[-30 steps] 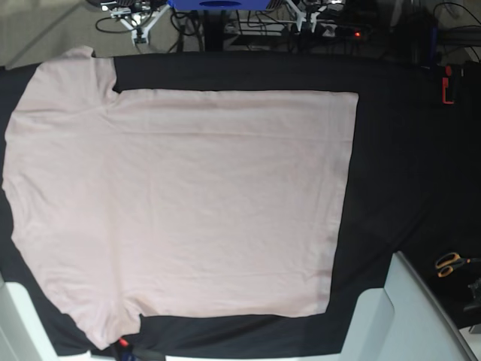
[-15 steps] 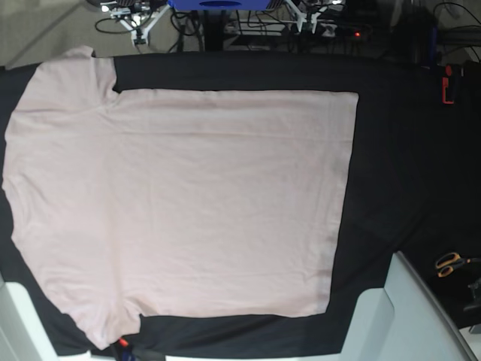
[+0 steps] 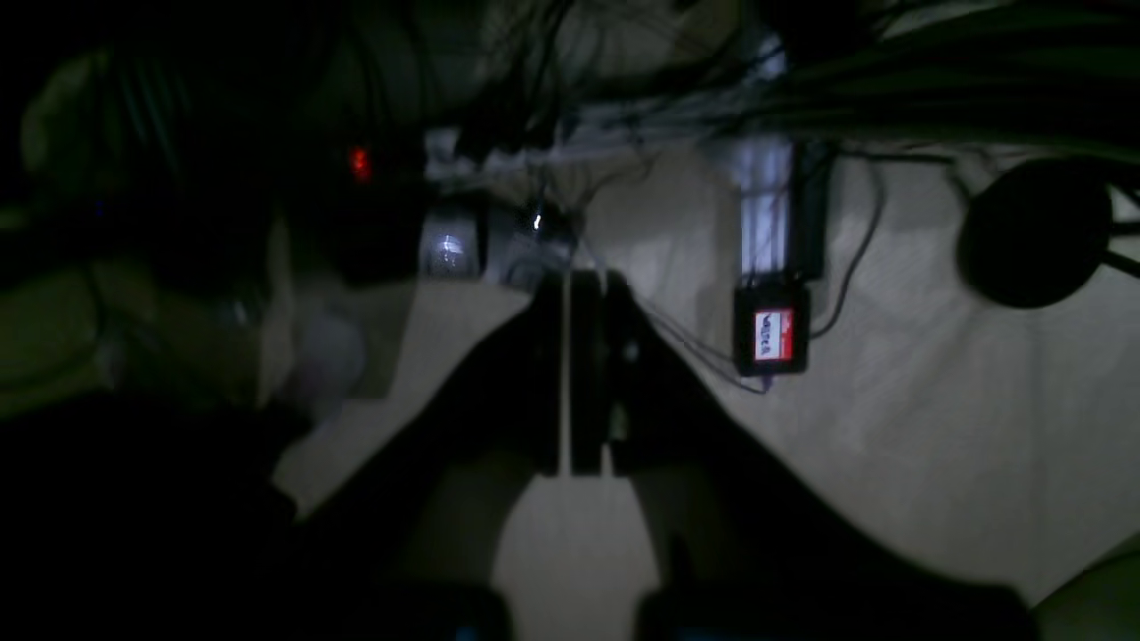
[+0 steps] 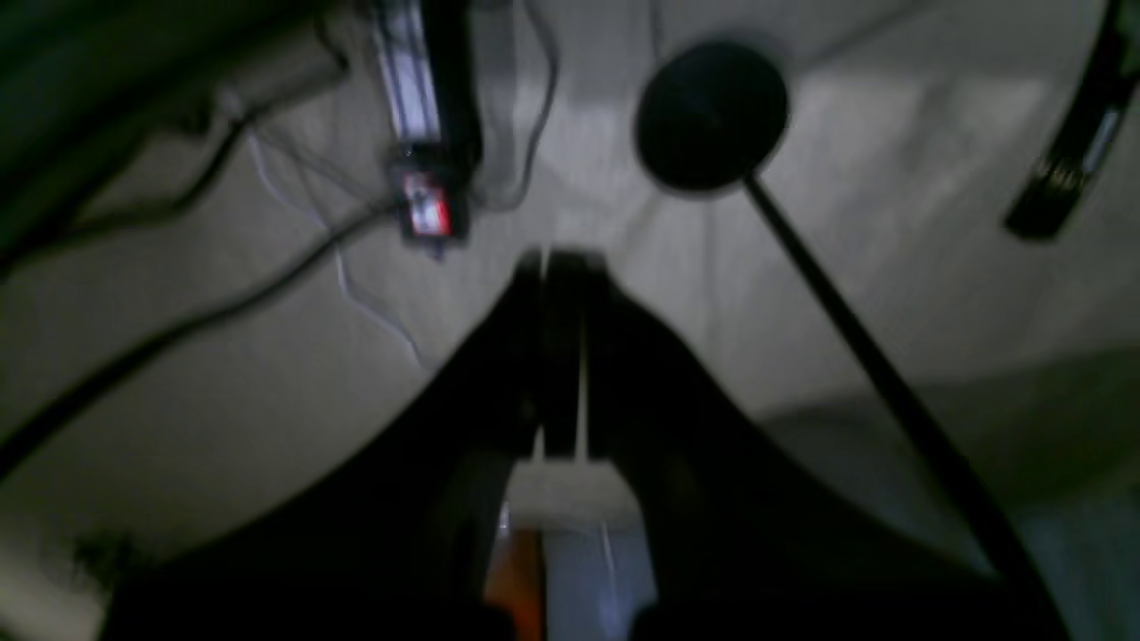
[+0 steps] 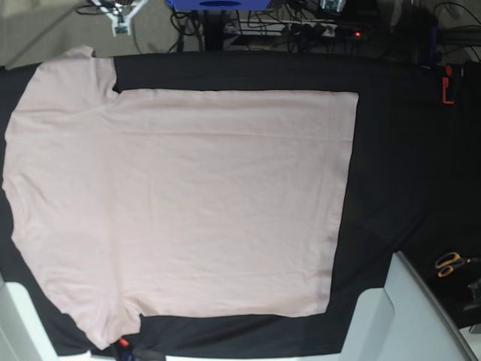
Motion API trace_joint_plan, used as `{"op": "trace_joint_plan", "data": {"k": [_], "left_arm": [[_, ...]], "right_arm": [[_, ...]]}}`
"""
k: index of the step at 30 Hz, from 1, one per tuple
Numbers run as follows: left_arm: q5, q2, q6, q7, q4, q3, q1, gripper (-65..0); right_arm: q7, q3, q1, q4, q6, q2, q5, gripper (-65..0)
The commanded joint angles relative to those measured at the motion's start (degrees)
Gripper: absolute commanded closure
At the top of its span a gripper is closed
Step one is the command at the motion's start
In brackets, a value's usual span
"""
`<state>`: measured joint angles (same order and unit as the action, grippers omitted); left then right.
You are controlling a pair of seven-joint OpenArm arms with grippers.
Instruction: Fold the T-shirt properly
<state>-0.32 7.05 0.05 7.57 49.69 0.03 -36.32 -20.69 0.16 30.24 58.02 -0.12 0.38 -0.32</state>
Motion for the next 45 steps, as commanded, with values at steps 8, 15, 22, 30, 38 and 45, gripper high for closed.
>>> {"op": "trace_joint_plan", "data": {"k": [8, 15, 22, 30, 38, 45], "left_arm": [[-0.2, 3.0, 0.3, 0.4, 18.6, -0.2, -11.5, 0.0], [-0.2, 5.8, 0.3, -0.1, 41.0, -3.0, -19.3, 0.0], [-1.7, 4.9, 0.3, -8.6, 56.4, -9.7, -16.2, 0.0], [-26.4, 5.6, -12.1, -21.2, 51.9, -17.2, -7.6, -5.6], [-28.8, 5.7, -22.2, -21.2, 48.6, -27.6, -3.9, -5.6], [-26.8, 5.7, -22.7, -21.3, 46.0, -32.6, -1.3, -5.4]], "right_arm": [[-9.1, 6.7, 10.9, 26.9, 0.3, -0.7, 0.4, -0.8], [-10.0, 13.8, 16.6, 49.1, 0.7, -0.7, 0.5, -1.5], [-12.8, 25.6, 10.9, 53.5, 21.1, -0.1, 20.7, -15.9], [-29.2, 43.9, -4.1, 45.0, 40.1, 1.7, 28.6, -48.2], [-35.4, 54.1, -16.9, 28.4, 40.1, 5.2, 28.8, -48.2], [-34.9, 54.4, -21.2, 19.0, 40.1, 7.0, 28.8, -48.2]]}}
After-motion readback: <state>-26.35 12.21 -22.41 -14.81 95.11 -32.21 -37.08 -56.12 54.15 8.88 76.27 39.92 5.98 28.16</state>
